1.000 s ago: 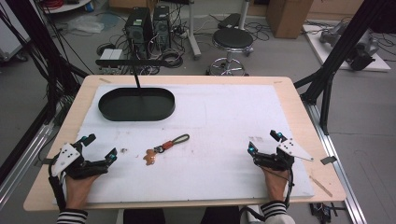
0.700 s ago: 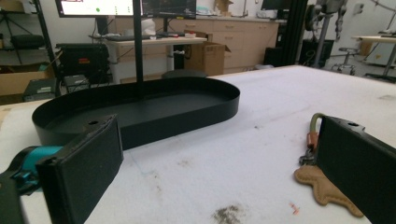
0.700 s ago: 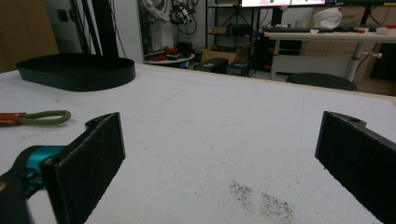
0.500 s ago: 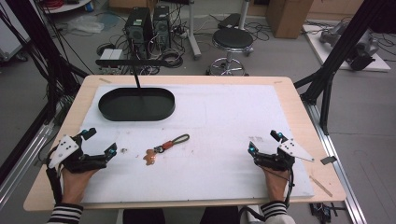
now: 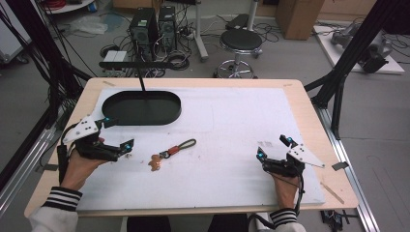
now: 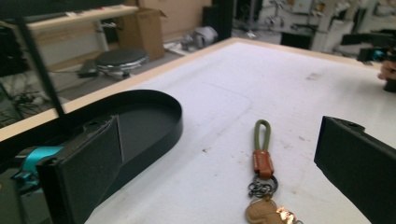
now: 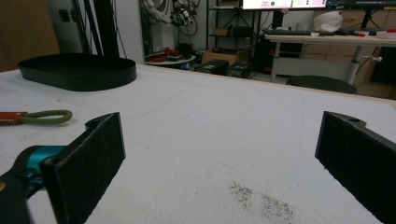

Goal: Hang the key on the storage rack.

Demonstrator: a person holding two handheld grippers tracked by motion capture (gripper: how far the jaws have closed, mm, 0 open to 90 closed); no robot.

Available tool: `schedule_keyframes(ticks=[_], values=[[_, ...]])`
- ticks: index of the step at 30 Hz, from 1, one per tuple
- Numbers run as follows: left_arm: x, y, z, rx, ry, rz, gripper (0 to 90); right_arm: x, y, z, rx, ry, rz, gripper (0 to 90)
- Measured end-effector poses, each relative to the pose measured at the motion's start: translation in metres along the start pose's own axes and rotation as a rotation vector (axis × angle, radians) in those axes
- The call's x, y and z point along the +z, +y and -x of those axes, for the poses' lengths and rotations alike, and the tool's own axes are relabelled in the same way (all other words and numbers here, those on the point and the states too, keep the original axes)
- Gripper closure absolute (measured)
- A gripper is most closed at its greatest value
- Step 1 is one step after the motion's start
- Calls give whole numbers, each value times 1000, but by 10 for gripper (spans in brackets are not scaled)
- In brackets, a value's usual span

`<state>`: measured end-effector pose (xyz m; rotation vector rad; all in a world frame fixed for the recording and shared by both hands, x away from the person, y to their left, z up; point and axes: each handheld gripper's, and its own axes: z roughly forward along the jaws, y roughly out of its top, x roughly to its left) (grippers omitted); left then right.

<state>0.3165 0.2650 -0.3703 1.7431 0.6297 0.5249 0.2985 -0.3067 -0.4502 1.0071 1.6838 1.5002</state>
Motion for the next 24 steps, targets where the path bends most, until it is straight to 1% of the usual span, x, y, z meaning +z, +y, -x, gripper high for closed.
schedule_keyframes(ticks=[2,3,4,6,7,8,9,11,12,13,14,15,17,19,24], values=[[7,6,0,0,-27,-42,17,0,0,0,-1,-4,2,5],[10,8,0,8,-31,-59,17,0,0,1,3,-3,1,4],[15,12,0,23,-36,-87,18,0,0,1,-2,-2,4,5],[22,17,1,36,-53,-118,17,0,0,1,1,-2,4,4],[29,22,2,43,-63,-139,17,0,0,1,-1,0,6,5],[29,22,2,43,-63,-139,17,0,0,1,1,-2,5,4],[34,24,2,49,-68,-161,17,0,0,1,1,-2,5,4],[42,28,3,61,-80,-188,18,-1,0,1,4,-2,5,4],[49,31,5,68,-97,-213,18,0,0,1,-1,0,6,4],[49,31,5,68,-97,-213,18,-1,0,1,3,1,3,5],[57,34,8,90,-111,-254,17,-1,0,1,3,1,3,5],[57,34,8,90,-111,-254,18,-1,0,1,3,1,3,5],[66,38,11,110,-123,-297,17,-1,0,1,7,-1,7,5],[74,40,13,127,-126,-319,18,-1,0,2,8,1,12,5],[95,43,20,175,-158,-432,18,-1,0,2,7,-1,15,4]])
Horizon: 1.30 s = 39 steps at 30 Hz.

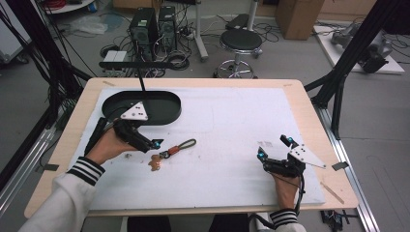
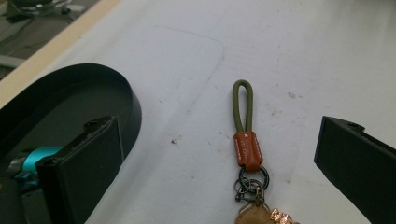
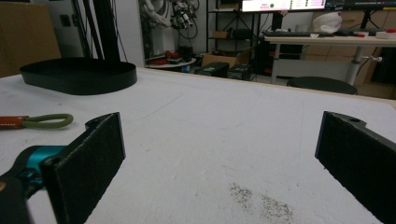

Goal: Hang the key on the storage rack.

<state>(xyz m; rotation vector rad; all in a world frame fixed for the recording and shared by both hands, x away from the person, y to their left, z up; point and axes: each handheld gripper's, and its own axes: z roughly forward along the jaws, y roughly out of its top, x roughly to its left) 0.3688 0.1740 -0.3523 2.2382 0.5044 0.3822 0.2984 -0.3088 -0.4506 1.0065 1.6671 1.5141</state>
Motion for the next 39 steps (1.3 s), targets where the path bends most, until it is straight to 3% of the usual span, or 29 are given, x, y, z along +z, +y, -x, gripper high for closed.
schedule_keyframes(ticks=[8,13,28,33,39], values=[[30,13,4,75,-34,-147,40,0,0,0,10,2,2,4],[47,17,5,83,-65,-216,95,-1,0,0,11,2,3,4],[83,17,11,83,-73,-426,135,-1,0,1,13,3,13,4],[91,18,13,76,-82,-459,153,-2,-1,1,13,4,13,5],[97,18,16,87,-87,-510,236,-2,-1,1,18,5,13,5]])
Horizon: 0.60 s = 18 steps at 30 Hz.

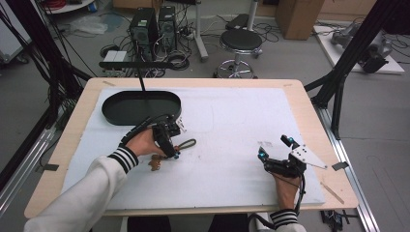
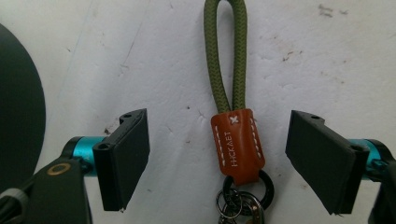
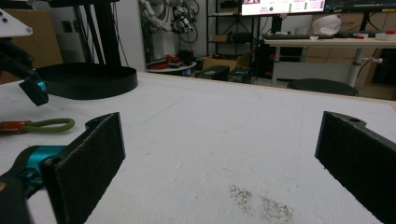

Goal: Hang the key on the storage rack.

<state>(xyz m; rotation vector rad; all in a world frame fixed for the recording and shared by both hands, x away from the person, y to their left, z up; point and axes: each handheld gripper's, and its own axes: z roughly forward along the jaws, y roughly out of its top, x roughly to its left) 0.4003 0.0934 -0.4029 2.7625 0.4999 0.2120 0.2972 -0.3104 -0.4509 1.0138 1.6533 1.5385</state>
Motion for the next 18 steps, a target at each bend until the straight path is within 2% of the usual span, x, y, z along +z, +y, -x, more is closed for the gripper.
schedule_keyframes(ticks=[11,18], values=[[3,0,0,-16,-18,-34,375,0,0,0,3,2,2,5],[3,0,0,-25,-34,-39,512,0,0,0,4,2,3,5]])
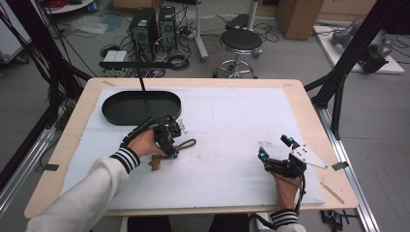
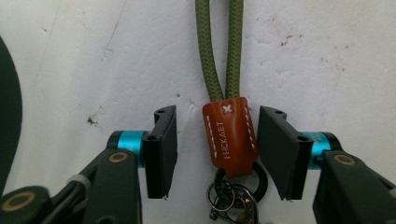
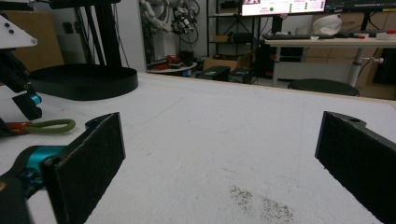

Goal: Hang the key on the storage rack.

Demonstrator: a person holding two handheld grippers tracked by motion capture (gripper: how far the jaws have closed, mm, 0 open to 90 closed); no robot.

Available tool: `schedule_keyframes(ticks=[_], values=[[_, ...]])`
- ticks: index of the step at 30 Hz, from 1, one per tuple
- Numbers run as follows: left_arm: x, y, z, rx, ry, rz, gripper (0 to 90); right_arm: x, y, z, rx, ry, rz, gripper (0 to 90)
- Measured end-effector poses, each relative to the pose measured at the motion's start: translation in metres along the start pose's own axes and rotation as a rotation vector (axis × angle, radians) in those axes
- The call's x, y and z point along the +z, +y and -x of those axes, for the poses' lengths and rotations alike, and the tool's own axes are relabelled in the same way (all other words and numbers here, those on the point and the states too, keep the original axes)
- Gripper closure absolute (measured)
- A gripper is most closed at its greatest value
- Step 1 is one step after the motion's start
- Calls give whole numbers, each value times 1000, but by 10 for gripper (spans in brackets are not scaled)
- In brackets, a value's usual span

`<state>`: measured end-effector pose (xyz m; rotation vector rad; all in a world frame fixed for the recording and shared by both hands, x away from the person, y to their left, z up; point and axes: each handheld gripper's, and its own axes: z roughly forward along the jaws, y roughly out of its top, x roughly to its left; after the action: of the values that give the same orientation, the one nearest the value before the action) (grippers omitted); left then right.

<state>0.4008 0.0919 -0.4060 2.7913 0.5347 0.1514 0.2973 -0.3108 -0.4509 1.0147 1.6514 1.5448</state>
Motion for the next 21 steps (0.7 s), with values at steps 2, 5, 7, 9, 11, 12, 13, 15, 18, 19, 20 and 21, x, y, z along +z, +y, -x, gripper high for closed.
schedule_keyframes(ticks=[2,5,7,9,11,12,13,15,18,19,20,21], values=[[0,0,0,-1,-8,-3,547,0,0,0,-4,0,3,5],[0,0,-1,-6,-20,-12,608,0,0,1,-6,-1,4,5],[0,0,-1,-7,-27,-18,666,0,0,0,-2,-1,-1,5],[0,0,0,-10,-21,-19,687,0,0,0,-1,-1,-1,5],[-1,0,1,-7,-13,-18,714,0,0,1,-1,-2,1,4],[-1,0,2,-5,-12,-21,718,0,0,1,-1,-2,0,4],[-1,0,2,-3,-8,-21,718,0,0,1,-1,-2,0,5],[-1,0,2,2,-6,-23,726,0,0,0,-2,-2,0,5],[-2,0,3,1,-4,-19,728,0,0,1,-2,-2,0,5],[-3,0,3,-2,-1,-8,729,0,0,1,0,-3,0,5],[-5,0,2,2,4,-5,729,0,0,1,-1,-3,0,5],[-6,0,2,-5,6,6,729,0,0,1,-1,-3,0,4]])
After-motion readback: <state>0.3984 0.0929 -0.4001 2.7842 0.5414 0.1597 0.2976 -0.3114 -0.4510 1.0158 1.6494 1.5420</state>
